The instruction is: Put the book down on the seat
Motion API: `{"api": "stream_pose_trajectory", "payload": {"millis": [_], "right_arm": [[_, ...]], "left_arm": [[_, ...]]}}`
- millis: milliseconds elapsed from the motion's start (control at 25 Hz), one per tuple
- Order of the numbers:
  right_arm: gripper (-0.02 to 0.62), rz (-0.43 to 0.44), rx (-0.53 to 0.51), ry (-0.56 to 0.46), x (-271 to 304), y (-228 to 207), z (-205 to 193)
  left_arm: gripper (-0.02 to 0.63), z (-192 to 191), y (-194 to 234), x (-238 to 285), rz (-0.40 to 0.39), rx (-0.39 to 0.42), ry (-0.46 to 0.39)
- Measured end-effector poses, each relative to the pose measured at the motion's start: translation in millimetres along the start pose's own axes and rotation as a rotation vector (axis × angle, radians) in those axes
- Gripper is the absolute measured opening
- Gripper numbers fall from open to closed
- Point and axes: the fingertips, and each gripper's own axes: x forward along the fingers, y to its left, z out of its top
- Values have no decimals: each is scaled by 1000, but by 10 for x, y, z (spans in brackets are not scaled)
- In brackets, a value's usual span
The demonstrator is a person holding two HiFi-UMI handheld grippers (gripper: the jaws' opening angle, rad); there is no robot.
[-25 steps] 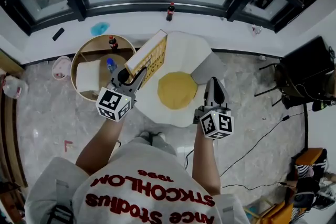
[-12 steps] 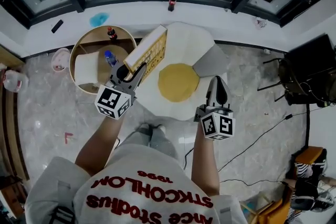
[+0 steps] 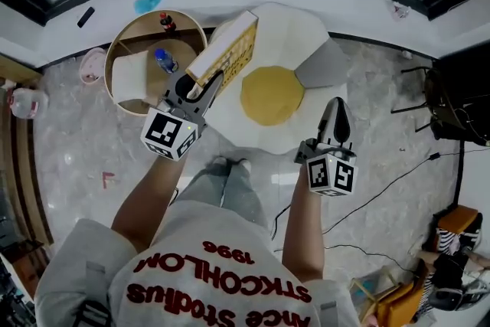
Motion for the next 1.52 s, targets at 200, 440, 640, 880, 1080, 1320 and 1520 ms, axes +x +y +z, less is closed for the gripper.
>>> {"api": "stream_pose_trajectory", "payload": {"millis": [200,440,640,880,1080,1320,1520], "right_arm": [[25,-22,2,7,38,-110,-184],[25,-32,-3,7,151,-245,-391],[25,-47,18,28,233,-445,-694],[25,-52,49,43,363,-590,-1153],[25,-50,67,56,367,-723,-1558],[25,-55,84,89,476,-972,-2199],[25,-63,96,122,434,-1143,-2769]], "left_arm": [[146,-210,58,117,7,-26,9],[146,-481,134,309,16,-57,23],[146,-702,138,488,22,-65,37],[146,-1131,193,686,29,-88,60],[146,-1585,144,793,34,-113,72],[146,-2278,162,1051,40,-152,102],[146,-2784,117,1126,50,-173,119]]}}
